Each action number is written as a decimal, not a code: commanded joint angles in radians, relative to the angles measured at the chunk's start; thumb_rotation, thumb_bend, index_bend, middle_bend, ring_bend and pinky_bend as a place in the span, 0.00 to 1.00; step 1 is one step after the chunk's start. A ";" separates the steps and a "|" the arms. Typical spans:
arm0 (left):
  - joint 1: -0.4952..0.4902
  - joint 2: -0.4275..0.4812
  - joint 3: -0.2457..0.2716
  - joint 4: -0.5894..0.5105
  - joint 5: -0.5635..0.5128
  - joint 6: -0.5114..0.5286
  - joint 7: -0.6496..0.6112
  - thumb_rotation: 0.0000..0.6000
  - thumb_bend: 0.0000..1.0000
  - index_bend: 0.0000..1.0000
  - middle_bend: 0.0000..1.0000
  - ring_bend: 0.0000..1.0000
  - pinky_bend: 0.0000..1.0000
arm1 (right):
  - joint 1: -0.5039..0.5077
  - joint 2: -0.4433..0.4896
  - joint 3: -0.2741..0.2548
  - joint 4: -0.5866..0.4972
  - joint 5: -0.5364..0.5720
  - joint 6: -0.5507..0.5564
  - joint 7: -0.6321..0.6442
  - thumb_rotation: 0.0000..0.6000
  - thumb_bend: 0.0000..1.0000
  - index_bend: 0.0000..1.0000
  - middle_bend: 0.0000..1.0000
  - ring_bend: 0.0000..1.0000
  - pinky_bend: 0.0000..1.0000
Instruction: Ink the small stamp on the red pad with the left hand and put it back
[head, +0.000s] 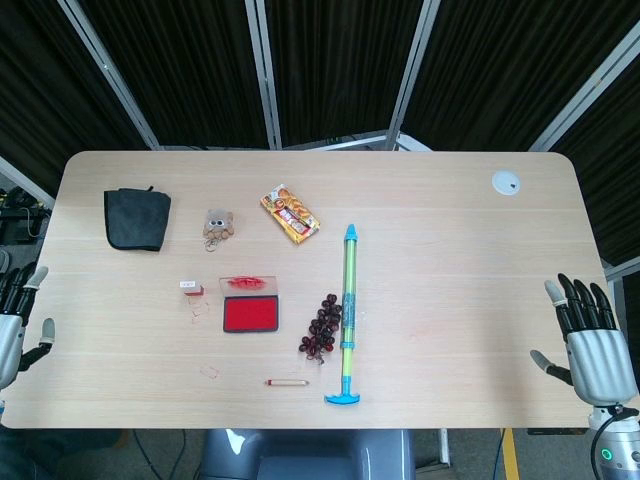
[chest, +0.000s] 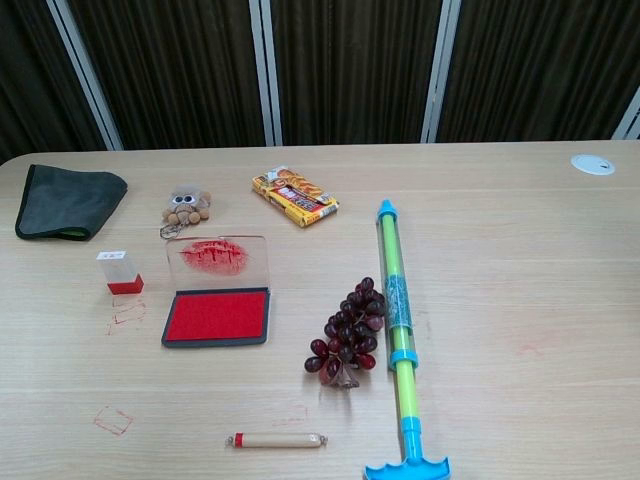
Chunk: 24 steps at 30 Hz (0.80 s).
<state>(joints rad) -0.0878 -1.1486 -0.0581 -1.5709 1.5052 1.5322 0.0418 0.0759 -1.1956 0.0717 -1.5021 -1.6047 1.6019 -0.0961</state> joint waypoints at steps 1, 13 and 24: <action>0.002 -0.005 0.001 0.006 0.003 0.003 0.008 1.00 0.00 0.00 0.00 0.00 0.00 | 0.001 0.000 0.001 -0.001 0.001 -0.001 0.003 1.00 0.00 0.00 0.00 0.00 0.00; -0.130 -0.098 -0.074 0.014 -0.110 -0.187 0.099 1.00 0.00 0.00 0.00 0.71 0.77 | 0.020 -0.008 0.009 0.000 0.021 -0.040 -0.007 1.00 0.00 0.00 0.00 0.00 0.00; -0.361 -0.325 -0.180 0.146 -0.345 -0.474 0.211 1.00 0.01 0.07 0.07 0.82 0.87 | 0.033 -0.017 0.024 0.026 0.078 -0.086 -0.016 1.00 0.00 0.00 0.00 0.00 0.00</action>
<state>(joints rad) -0.4081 -1.4291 -0.2147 -1.4607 1.2052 1.1008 0.2229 0.1082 -1.2124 0.0946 -1.4774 -1.5297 1.5180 -0.1125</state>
